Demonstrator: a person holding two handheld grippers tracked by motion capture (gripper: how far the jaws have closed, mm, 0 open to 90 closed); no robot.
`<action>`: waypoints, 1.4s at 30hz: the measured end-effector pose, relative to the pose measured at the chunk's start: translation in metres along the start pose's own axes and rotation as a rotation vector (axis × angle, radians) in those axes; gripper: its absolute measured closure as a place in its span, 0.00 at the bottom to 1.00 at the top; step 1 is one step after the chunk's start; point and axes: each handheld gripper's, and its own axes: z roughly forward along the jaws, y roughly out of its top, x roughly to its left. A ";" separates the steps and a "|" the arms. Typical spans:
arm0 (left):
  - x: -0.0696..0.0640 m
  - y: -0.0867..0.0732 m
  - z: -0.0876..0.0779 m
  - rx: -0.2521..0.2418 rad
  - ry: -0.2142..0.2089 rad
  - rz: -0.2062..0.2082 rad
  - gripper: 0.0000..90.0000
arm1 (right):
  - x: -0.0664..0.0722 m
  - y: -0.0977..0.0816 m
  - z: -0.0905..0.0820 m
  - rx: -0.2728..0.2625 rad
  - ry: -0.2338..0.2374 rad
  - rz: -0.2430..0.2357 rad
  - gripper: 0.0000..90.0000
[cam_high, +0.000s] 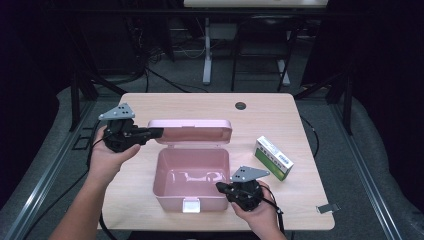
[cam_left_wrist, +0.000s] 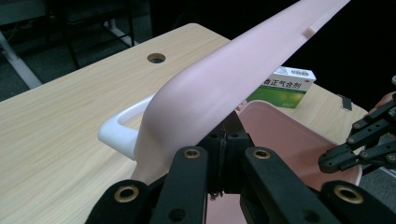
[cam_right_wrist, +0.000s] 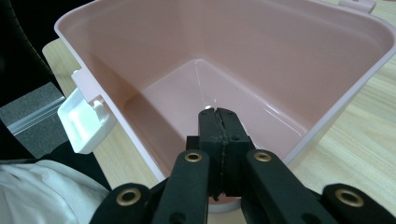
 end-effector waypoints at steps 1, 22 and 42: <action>0.001 0.001 0.000 0.000 0.001 -0.001 1.00 | 0.000 0.000 0.000 0.000 -0.002 -0.002 1.00; 0.011 0.003 0.003 -0.004 0.019 -0.015 1.00 | 0.002 -0.002 0.000 -0.013 0.003 0.005 0.98; 0.014 0.005 0.003 -0.008 0.029 -0.016 1.00 | 0.010 -0.002 0.005 -0.003 0.021 0.001 0.98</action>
